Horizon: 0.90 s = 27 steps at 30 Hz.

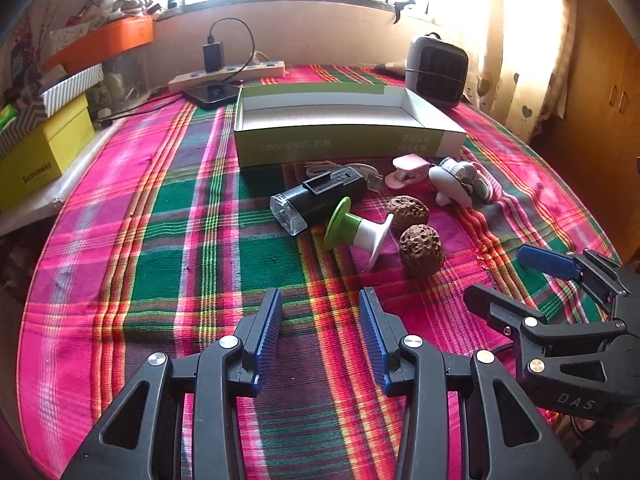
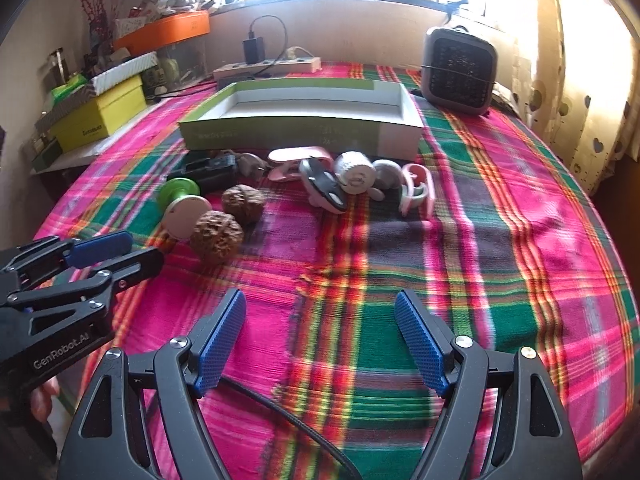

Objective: Organize objects

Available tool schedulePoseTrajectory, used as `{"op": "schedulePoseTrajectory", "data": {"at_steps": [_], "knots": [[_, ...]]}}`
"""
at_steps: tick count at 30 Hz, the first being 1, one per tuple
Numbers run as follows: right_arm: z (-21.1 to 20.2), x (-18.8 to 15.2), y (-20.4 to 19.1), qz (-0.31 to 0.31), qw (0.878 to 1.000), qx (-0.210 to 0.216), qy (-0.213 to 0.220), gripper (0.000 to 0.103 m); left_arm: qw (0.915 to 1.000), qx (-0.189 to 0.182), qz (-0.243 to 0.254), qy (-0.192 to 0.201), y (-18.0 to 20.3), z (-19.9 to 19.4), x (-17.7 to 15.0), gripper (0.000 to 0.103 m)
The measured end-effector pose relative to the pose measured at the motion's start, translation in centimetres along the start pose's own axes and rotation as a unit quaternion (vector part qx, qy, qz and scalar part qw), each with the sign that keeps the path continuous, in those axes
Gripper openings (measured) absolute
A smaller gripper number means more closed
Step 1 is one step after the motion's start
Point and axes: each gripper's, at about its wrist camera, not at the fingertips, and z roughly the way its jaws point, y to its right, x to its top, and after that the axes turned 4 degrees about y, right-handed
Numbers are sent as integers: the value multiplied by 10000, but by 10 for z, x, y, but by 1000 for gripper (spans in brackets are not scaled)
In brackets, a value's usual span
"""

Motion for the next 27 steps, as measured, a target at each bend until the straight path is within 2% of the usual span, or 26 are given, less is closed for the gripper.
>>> {"op": "schedulePoseTrajectory", "data": {"at_steps": [6,14,18,23,27], "knots": [[6,6,-19,-286,9993,237,17,77,9998,37,-190,-5,-18,-1,1,38],[15,17,-30,-334,9987,384,17,77,9992,-52,-394,-9,-34,-1,4,38],[21,21,-32,-345,9988,355,-66,67,9991,-95,-424,-24,-37,0,5,38],[25,24,-35,-331,9985,424,-81,65,9989,-224,-405,-22,-37,-1,7,38],[28,24,-38,-365,9982,466,-110,56,9988,-304,-371,-3,-36,-2,9,38]]}}
